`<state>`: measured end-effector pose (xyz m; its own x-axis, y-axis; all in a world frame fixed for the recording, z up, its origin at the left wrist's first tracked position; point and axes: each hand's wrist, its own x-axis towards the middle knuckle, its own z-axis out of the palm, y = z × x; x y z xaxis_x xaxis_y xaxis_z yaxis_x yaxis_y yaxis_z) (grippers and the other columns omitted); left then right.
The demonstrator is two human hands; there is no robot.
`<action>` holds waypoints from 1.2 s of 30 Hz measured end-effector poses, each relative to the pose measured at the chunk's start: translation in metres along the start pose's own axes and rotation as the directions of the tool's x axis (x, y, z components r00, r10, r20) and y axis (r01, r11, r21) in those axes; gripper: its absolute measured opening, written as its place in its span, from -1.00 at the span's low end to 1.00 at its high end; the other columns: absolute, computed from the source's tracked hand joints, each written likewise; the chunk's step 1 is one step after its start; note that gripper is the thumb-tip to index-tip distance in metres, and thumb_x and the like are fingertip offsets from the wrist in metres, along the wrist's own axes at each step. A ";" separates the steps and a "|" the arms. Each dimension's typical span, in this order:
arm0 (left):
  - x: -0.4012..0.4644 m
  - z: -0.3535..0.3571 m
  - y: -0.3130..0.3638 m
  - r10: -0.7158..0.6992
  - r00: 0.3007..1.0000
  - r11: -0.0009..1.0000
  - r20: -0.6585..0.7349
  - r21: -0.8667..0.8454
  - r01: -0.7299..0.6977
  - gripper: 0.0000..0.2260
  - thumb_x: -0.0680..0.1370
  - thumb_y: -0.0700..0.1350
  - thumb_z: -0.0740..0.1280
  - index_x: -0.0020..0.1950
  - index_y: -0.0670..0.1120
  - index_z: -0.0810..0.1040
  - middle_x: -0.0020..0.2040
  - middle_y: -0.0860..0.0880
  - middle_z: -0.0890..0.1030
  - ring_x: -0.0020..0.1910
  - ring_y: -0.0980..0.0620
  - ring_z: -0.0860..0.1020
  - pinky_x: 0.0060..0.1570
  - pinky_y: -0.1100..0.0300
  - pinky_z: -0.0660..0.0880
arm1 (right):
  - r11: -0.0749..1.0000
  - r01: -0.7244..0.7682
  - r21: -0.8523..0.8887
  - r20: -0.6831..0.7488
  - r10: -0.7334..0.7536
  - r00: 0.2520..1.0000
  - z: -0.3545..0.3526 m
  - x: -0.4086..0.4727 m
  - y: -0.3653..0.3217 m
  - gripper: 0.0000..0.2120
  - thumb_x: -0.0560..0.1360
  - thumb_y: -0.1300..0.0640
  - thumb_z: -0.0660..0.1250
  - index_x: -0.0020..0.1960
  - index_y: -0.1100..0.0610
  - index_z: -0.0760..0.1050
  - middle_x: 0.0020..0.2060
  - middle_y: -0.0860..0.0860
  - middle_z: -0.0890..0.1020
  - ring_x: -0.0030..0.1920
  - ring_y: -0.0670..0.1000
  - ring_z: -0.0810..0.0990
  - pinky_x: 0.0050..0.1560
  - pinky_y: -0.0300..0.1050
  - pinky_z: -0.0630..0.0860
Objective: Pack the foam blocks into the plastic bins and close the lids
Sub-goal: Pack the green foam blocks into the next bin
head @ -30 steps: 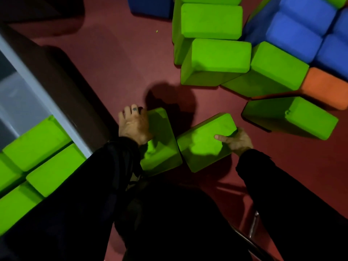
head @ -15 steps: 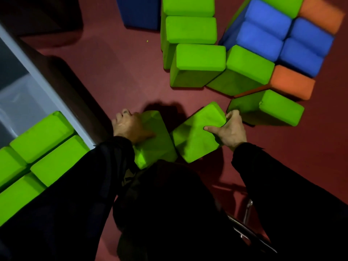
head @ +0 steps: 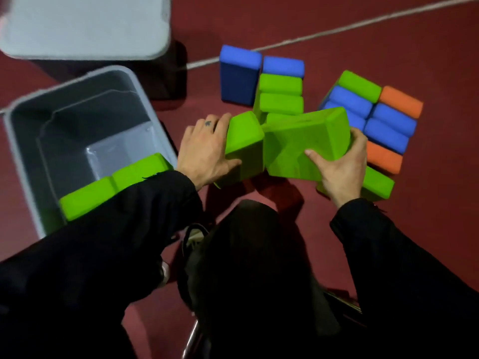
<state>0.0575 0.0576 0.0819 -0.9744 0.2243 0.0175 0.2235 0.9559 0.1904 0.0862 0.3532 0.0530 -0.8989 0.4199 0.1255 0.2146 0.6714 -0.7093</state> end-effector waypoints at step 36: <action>-0.128 0.074 -0.361 -0.340 0.928 0.933 0.150 0.177 0.313 -0.21 0.40 0.16 0.24 0.58 -0.13 0.19 0.40 -0.24 0.41 0.38 -0.30 0.35 0.49 -0.31 0.11 | 0.408 0.904 0.124 0.802 -0.577 0.151 0.363 -0.056 -0.245 -0.05 0.38 -0.21 0.53 0.62 0.01 0.15 0.49 0.06 0.35 0.52 0.21 0.23 0.56 0.36 0.01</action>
<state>0.1032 -0.3019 -0.0613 -0.9767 -0.0883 -0.1956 -0.0919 0.9957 0.0097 -0.0545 -0.0560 -0.0322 -0.5661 -0.8143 -0.1281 -0.7726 0.5783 -0.2621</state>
